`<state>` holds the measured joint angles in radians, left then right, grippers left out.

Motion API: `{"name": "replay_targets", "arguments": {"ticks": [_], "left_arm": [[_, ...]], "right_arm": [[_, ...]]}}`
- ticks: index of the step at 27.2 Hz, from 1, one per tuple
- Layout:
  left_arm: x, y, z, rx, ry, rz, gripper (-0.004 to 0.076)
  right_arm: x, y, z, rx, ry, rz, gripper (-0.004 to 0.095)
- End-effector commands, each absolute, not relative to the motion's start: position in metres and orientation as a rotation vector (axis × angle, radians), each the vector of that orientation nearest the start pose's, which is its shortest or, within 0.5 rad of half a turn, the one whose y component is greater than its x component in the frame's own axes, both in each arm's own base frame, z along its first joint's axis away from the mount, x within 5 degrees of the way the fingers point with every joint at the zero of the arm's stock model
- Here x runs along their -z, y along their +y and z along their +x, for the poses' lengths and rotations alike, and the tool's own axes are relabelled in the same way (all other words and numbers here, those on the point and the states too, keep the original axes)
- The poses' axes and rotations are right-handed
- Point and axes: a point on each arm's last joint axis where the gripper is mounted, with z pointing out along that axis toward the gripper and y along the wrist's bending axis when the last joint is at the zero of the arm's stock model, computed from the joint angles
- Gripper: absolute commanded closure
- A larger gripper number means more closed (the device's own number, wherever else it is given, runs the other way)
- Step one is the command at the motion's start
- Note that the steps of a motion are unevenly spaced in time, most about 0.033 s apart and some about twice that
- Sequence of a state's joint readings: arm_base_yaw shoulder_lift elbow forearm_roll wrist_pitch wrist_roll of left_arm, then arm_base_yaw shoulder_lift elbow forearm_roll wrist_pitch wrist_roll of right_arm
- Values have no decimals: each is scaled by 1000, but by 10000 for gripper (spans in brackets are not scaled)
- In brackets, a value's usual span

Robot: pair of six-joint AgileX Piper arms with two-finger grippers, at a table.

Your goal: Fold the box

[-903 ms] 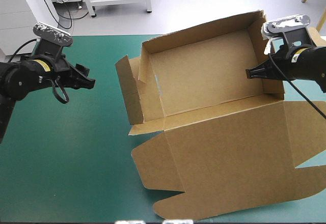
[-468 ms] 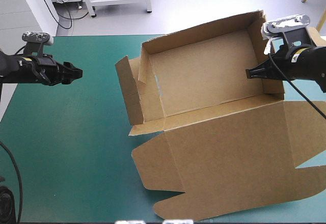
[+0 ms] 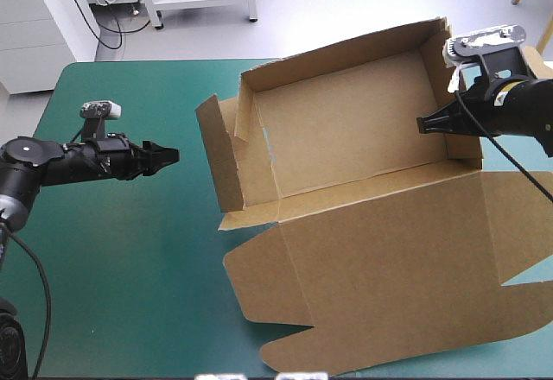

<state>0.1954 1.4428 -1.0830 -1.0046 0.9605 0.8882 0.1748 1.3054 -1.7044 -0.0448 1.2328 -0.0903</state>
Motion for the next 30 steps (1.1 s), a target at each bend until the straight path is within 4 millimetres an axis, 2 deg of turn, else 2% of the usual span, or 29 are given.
{"name": "replay_targets", "arguments": {"ticks": [1,9,14,21,24,30], "left_arm": [[-317,-13,293,873,2136,218,284],[-302,-20,285,1013,2064,187,284],[-303,-30,282,1068,2052,243,284],[-303,-57,280,1078,2049,361,284],[-303,-59,279,1092,2048,370,284],[-316,-69,269,1314,1928,452,284]], "right_arm": [[-495,39,236,-10,2197,-286,930],[-486,44,249,-56,2235,-296,930],[-484,45,252,-48,2242,-308,930],[-484,45,253,-38,2233,-328,929],[-484,45,253,-38,2233,-328,930],[-479,46,259,-38,2249,-330,929]]}}
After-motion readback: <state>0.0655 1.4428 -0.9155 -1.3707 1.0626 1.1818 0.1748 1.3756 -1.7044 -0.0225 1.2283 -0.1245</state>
